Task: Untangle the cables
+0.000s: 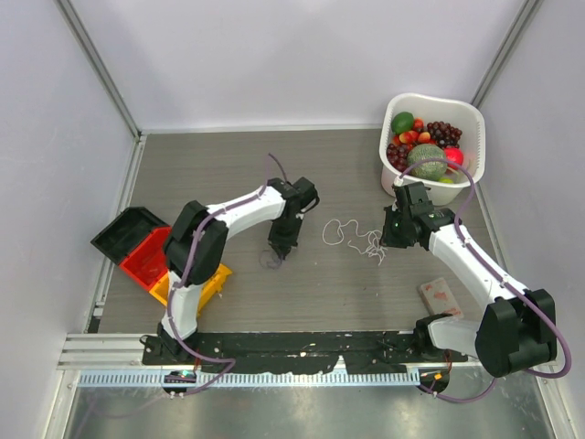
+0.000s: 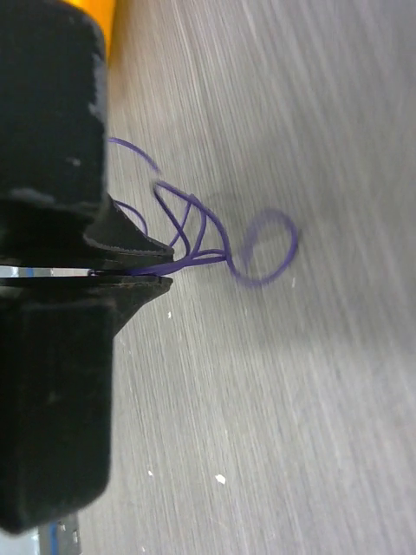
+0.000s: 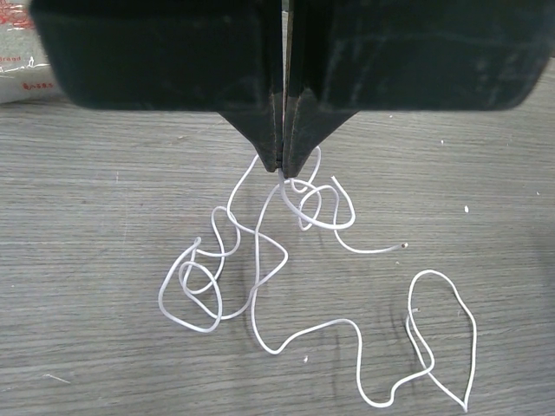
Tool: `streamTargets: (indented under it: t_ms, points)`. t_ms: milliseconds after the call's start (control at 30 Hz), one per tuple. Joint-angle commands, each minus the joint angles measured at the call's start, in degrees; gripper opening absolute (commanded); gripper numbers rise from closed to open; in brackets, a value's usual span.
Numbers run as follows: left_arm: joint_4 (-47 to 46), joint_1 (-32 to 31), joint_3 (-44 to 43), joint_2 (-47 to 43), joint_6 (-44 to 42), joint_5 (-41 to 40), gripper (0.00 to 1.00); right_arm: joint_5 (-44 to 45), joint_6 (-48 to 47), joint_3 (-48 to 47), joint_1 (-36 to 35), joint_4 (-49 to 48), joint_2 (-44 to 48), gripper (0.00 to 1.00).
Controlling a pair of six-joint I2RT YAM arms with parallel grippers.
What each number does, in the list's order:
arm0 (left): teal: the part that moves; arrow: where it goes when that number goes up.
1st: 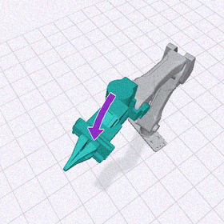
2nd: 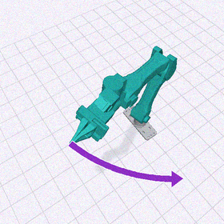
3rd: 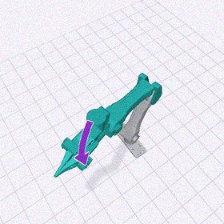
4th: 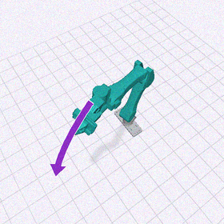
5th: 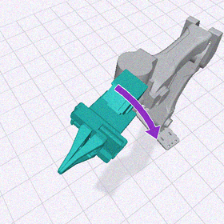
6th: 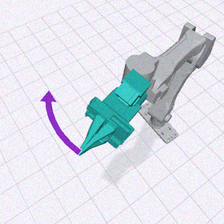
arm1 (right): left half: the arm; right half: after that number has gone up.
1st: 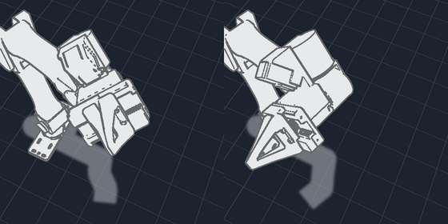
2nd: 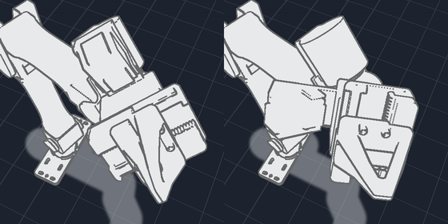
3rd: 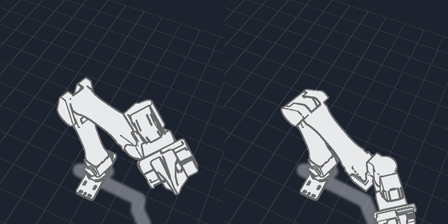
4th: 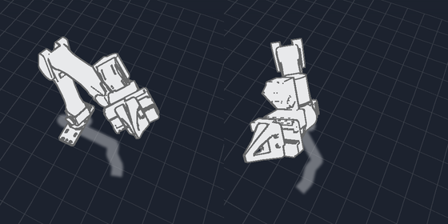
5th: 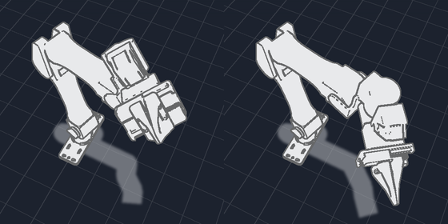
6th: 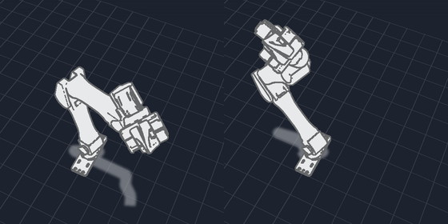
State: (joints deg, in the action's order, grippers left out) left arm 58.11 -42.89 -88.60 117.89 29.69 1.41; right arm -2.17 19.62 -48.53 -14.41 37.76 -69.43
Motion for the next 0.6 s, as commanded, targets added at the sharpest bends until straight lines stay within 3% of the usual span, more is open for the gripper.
streamTargets:
  t_ms: [0,433,567]
  points:
    - [1.13,3.59,-3.86,-10.47,2.56,-14.31,0.0,-0.9,-0.19,-0.25,-0.26,-1.9,-0.27,0.01]
    - [1.57,33.47,0.35,-34.02,11.96,-25.75,0.0,-2.83,-0.02,-0.86,-0.61,-1.46,-1.76,0.01]
    - [2.09,38.5,5.97,-39.56,14.07,-18.39,0.0,-2.75,-0.02,-0.95,-0.61,-1.55,-2.11,0.01]
